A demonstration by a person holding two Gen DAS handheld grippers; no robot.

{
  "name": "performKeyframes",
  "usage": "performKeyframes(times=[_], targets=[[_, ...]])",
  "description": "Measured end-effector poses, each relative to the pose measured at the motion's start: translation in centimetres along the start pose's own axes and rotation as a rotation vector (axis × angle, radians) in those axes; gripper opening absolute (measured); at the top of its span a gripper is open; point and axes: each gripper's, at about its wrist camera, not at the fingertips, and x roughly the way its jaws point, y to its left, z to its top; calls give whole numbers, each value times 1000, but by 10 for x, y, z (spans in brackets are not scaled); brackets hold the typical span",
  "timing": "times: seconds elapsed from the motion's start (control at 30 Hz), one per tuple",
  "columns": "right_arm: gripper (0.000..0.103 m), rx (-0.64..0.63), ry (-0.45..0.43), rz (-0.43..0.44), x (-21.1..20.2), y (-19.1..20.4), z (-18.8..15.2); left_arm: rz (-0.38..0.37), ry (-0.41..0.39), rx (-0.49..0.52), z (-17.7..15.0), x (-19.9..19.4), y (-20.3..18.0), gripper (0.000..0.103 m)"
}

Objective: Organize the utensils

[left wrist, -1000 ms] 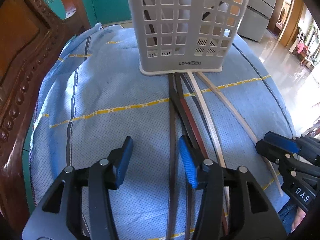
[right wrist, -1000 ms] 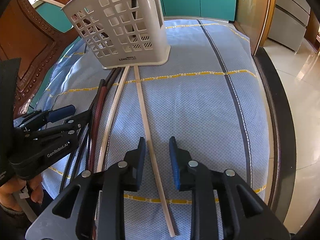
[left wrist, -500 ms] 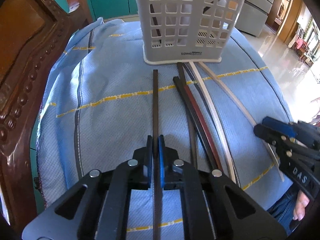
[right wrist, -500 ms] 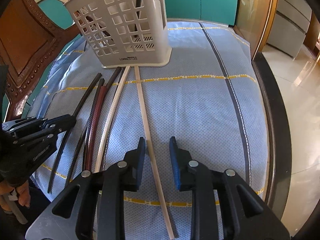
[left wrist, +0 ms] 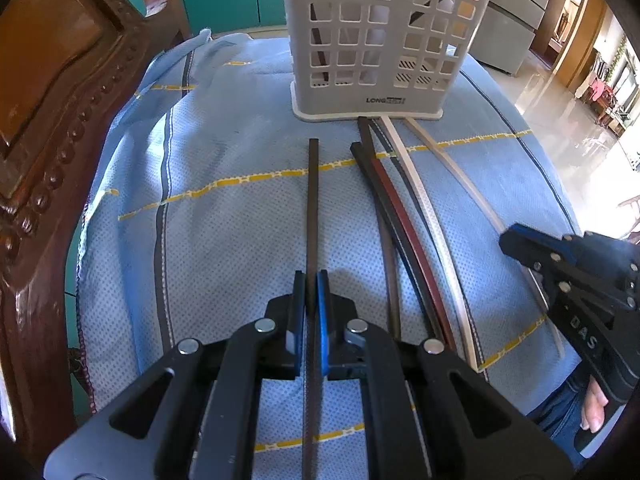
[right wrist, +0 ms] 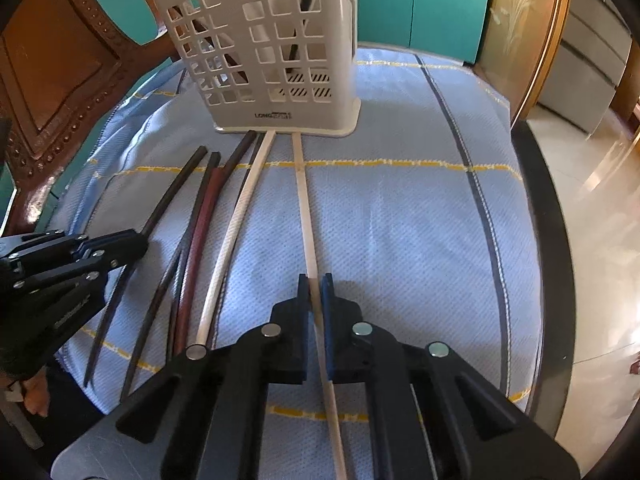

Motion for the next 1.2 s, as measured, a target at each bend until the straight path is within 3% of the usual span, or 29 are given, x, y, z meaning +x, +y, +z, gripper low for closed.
performKeyframes(times=[0.4, 0.63, 0.9, 1.2], targets=[[7, 0, -1, -3, 2, -3, 0, 51, -33, 6, 5, 4, -5, 9], [6, 13, -5, 17, -4, -8, -3, 35, -27, 22, -8, -8, -9, 7], [6, 78, -15, -3, -17, -43, -10, 10, -20, 21, -36, -22, -3, 7], [7, 70, -7, 2, -13, -41, -10, -1, -16, -4, -33, -20, -1, 7]])
